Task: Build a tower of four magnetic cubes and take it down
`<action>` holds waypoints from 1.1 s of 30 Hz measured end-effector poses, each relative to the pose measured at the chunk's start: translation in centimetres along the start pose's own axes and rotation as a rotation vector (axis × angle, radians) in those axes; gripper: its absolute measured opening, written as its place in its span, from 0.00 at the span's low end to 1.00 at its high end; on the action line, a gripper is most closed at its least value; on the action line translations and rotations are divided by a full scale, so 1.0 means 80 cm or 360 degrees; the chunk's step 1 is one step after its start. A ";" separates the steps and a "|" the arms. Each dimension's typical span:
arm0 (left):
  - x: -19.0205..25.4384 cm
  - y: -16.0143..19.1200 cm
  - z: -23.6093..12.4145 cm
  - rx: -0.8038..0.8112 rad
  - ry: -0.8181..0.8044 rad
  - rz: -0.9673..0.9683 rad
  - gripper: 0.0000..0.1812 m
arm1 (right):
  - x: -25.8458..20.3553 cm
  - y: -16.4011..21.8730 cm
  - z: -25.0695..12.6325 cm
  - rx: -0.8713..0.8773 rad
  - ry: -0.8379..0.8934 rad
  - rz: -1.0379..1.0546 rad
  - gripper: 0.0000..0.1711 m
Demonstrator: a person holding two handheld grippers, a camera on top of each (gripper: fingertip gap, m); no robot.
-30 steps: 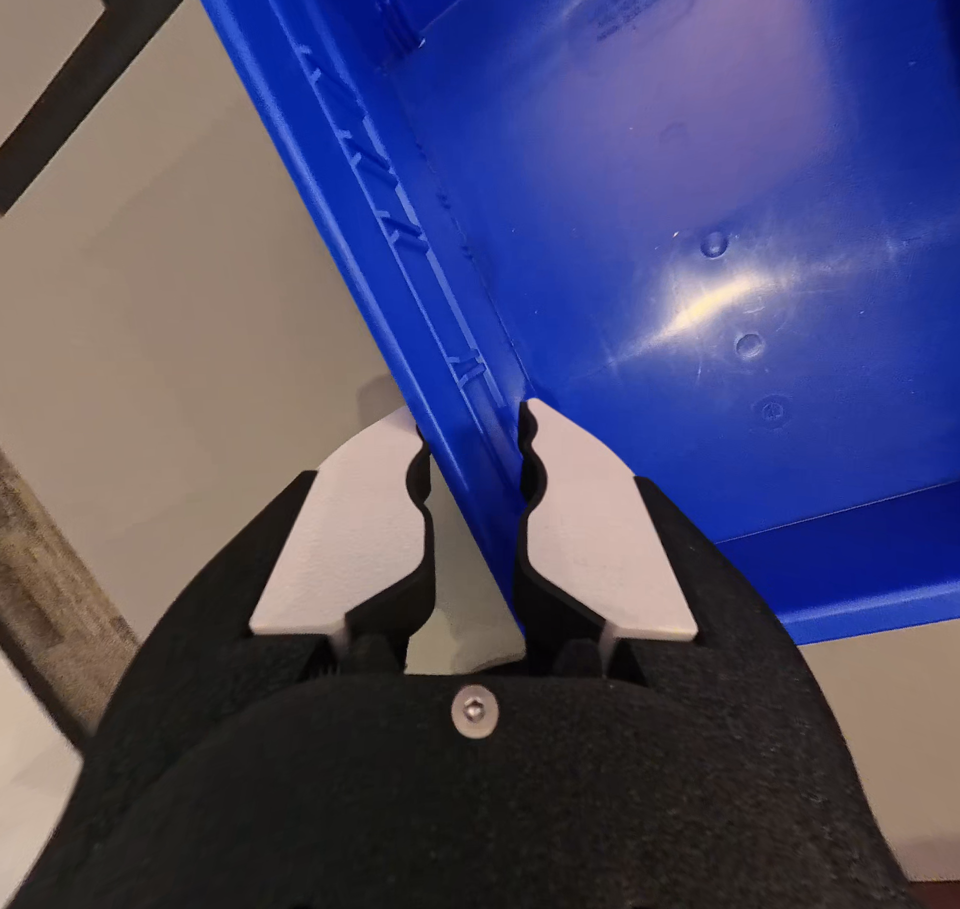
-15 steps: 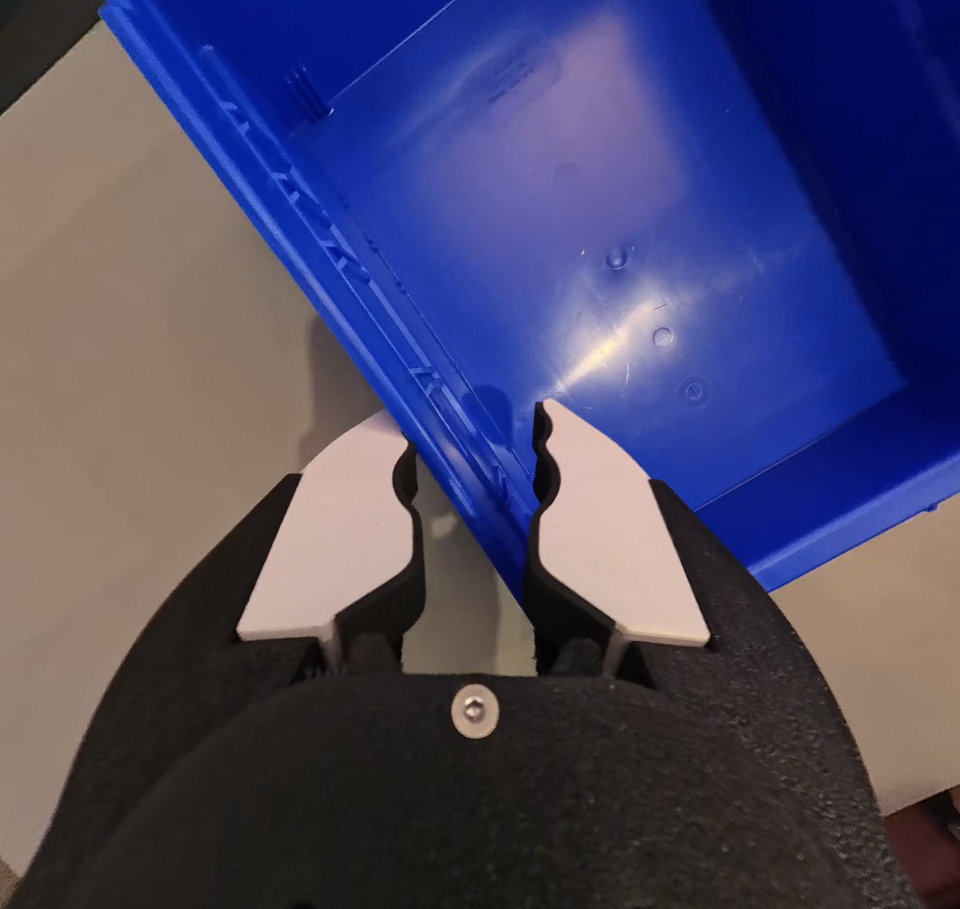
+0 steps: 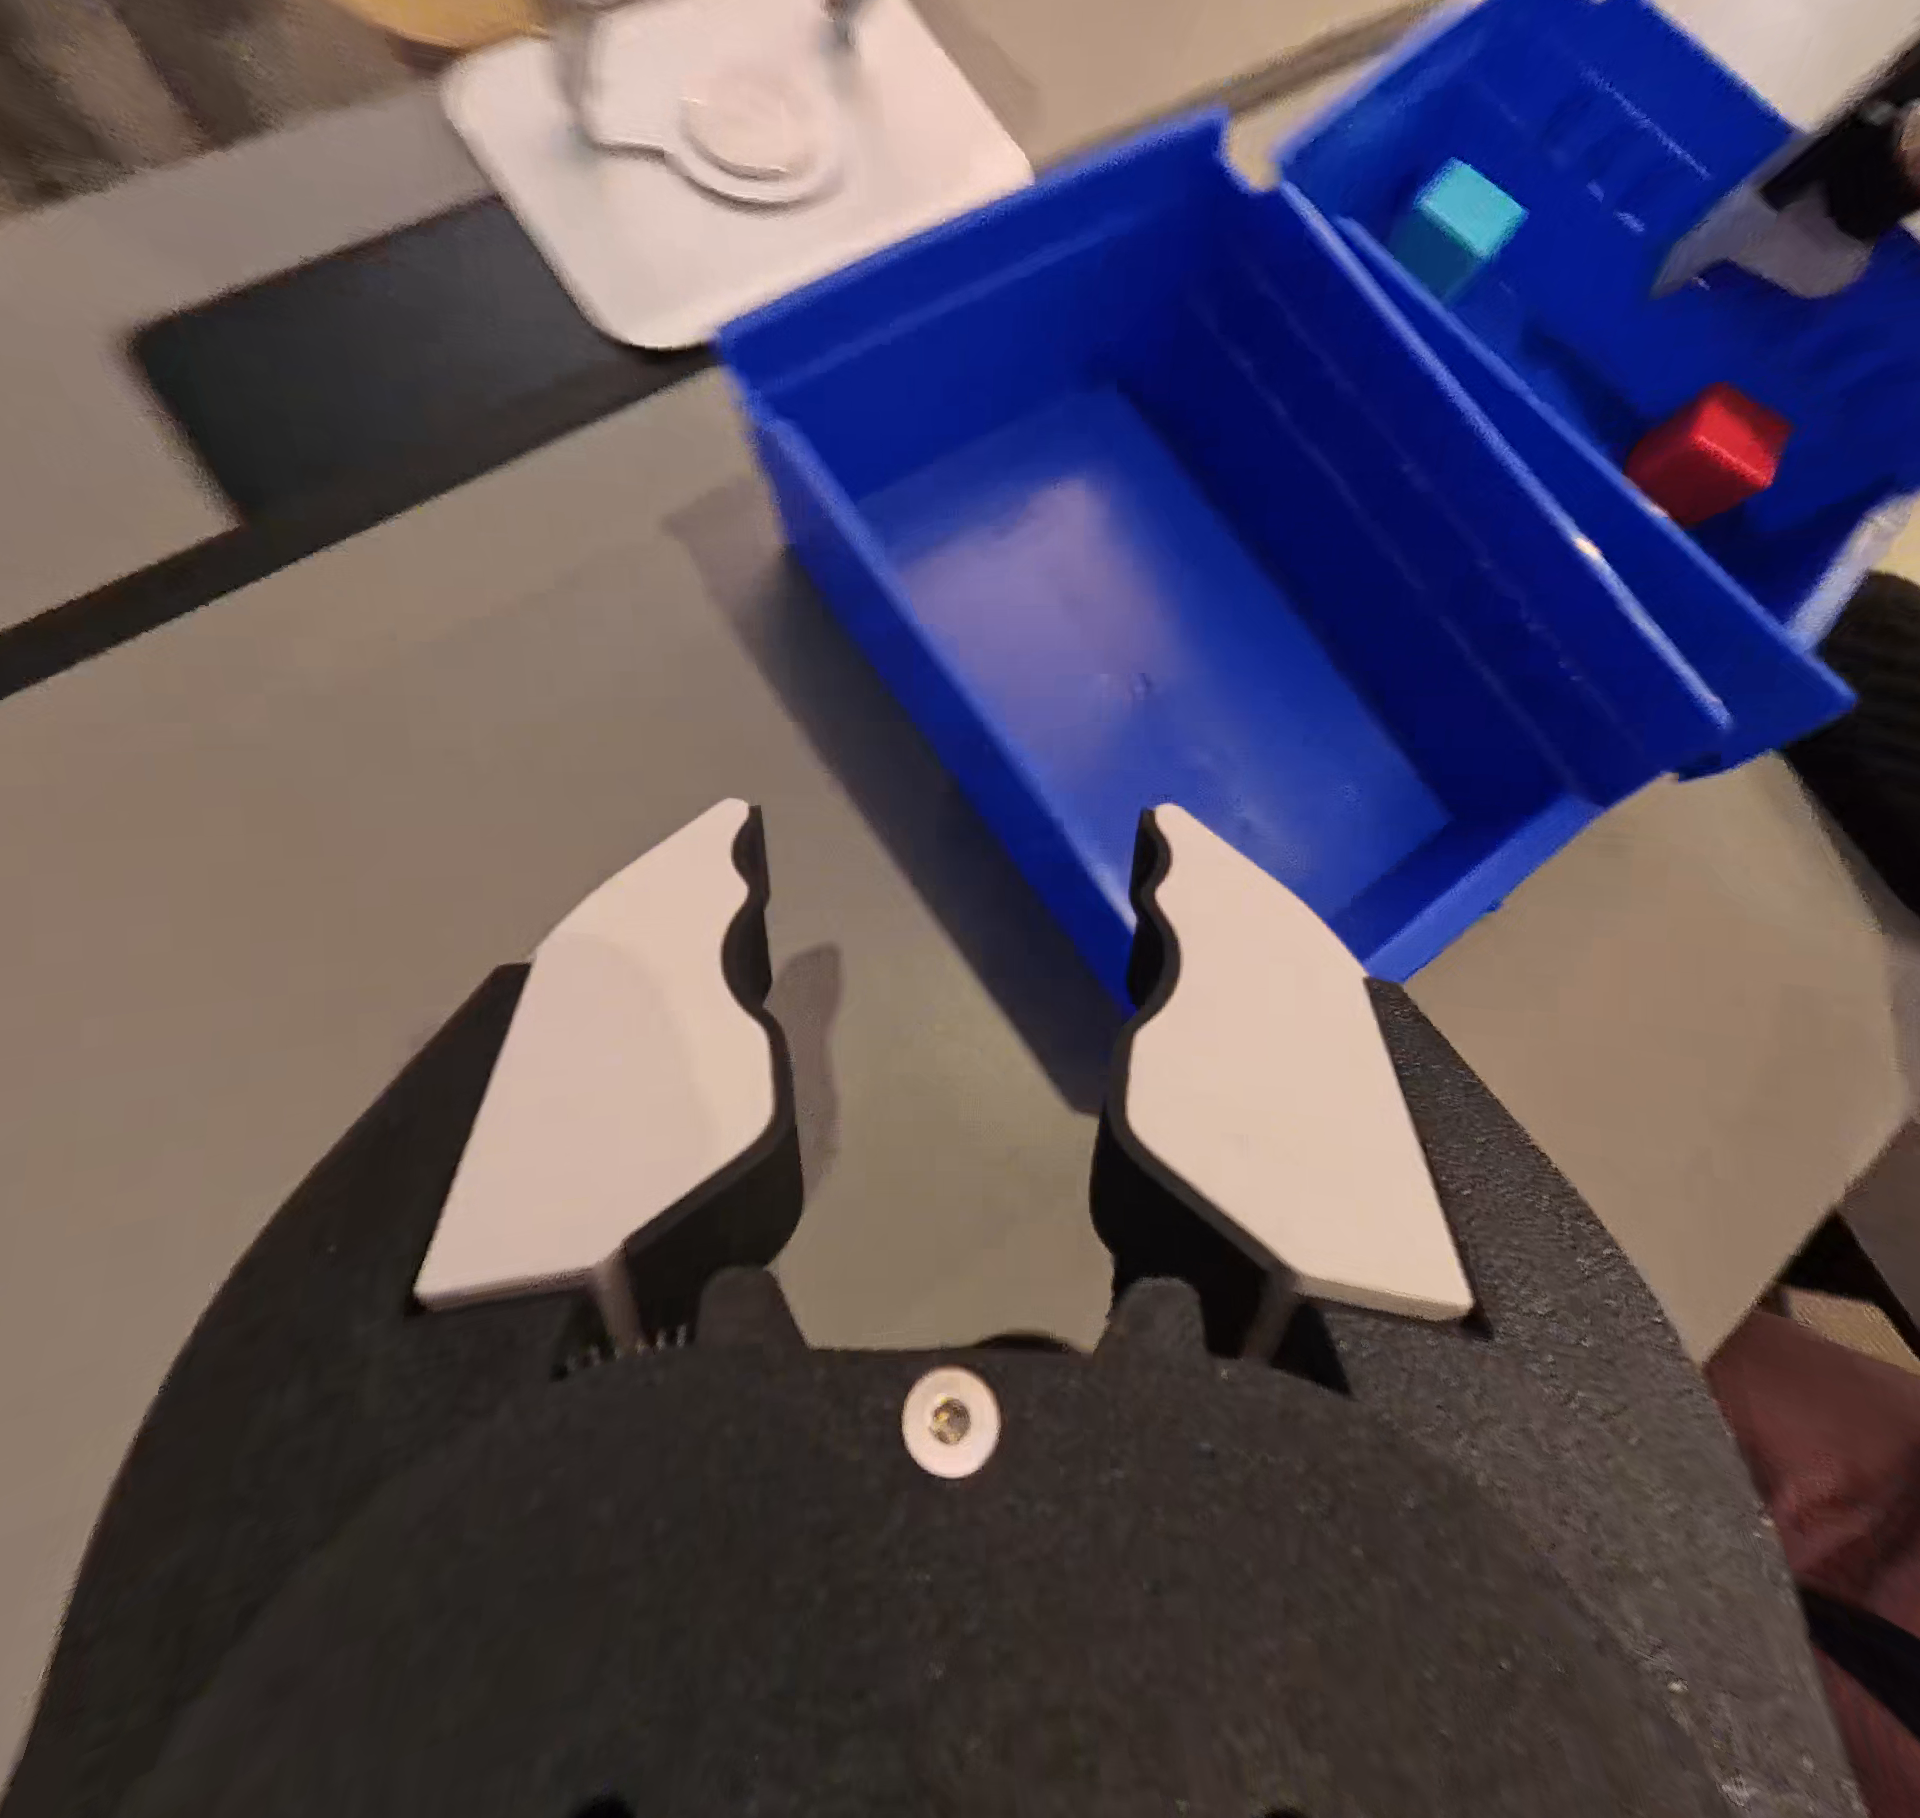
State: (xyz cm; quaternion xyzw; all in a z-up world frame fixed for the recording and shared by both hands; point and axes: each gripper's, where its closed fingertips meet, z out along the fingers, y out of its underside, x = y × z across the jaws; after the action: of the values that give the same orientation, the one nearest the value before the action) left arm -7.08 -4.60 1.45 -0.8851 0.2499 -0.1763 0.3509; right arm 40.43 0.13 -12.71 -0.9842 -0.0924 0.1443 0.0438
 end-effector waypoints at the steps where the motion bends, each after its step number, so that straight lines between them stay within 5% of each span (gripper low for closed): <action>1: -0.019 0.004 -0.020 0.0020 -0.0079 -0.0031 0.36 | 0.006 0.003 -0.002 -0.0021 -0.0001 -0.0001 0.04; 4: -0.067 0.021 -0.073 0.0094 -0.0248 -0.0152 0.36 | 0.022 0.014 -0.017 -0.0064 0.0014 0.0031 0.05; 11: -0.094 0.026 -0.148 0.0455 -0.0067 -0.0414 0.29 | 0.027 0.033 -0.099 -0.0081 0.0113 0.0072 0.05; 15: -0.106 0.035 -0.168 0.0463 -0.0188 -0.0397 0.38 | -0.022 0.012 -0.164 -0.0056 0.0151 0.0010 0.05; 22: -0.154 0.061 -0.224 0.0473 -0.0803 -0.0516 0.43 | -0.229 -0.080 -0.199 -0.0057 0.0118 -0.0392 0.05; 25: -0.192 0.107 -0.265 0.0382 -0.1164 -0.0701 0.46 | -0.338 -0.118 -0.171 -0.0066 0.0032 -0.0584 0.05; 33: -0.226 0.164 -0.357 0.0685 -0.1428 -0.1018 0.42 | -0.600 -0.163 -0.048 -0.0186 -0.0188 -0.1021 0.05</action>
State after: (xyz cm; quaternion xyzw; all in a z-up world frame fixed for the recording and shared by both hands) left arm -39.85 -17.87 9.40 -0.8134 -0.2436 0.0713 0.5234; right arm -5.79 3.30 5.69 -0.8958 -0.4080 0.1744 0.0250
